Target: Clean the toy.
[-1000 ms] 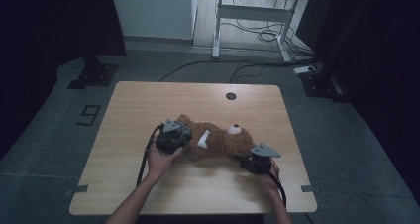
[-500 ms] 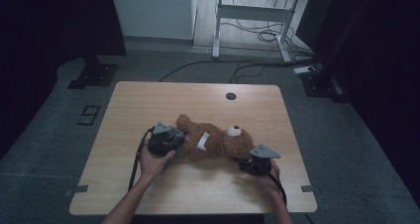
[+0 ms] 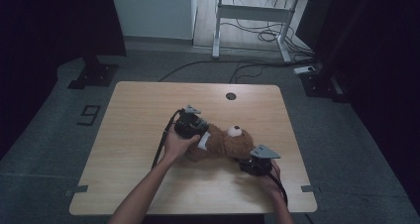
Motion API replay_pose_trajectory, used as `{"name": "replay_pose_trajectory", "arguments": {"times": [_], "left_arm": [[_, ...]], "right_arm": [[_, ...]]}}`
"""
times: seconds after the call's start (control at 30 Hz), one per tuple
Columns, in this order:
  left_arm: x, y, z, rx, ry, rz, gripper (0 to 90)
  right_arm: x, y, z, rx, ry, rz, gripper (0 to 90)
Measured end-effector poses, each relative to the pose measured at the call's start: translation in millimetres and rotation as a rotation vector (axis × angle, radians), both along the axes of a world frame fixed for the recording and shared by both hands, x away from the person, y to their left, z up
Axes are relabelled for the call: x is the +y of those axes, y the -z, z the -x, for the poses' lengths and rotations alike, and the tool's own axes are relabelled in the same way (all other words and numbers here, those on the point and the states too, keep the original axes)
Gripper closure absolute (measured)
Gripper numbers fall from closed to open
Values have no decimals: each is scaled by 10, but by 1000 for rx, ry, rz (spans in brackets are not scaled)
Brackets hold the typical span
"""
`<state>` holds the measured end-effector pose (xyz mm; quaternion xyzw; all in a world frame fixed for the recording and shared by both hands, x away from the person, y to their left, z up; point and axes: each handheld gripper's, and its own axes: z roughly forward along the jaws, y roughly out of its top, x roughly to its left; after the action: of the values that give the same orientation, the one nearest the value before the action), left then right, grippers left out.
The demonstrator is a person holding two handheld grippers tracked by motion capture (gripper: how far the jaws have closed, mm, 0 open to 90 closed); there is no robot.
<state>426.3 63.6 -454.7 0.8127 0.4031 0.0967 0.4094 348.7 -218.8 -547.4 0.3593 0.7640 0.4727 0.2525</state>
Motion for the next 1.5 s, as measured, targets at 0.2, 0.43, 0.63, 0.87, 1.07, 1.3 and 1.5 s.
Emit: {"name": "replay_pose_trajectory", "arguments": {"times": [0.2,0.43,0.63,0.87,1.07,1.3,1.5], "left_arm": [[81,49,184,-30,4,-33,794],[286,155,406,-28,7,72,796],[366,236,700,-5,68,133,798],[477,347,931,4,100,163,801],[483,394,1018,-3,107,153,804],[491,448,994,-16,84,161,806],[458,471,923,-21,64,170,806]], "right_arm": [[-36,-106,-20,148,2,-77,114],[-308,-437,123,158,-63,-252,28],[-238,-635,122,138,-54,-259,14],[-98,-436,109,262,-112,-196,0],[-122,-307,290,333,-125,-205,0],[-80,-302,433,368,-173,-205,0],[-82,-203,464,371,-160,-169,0]]}}
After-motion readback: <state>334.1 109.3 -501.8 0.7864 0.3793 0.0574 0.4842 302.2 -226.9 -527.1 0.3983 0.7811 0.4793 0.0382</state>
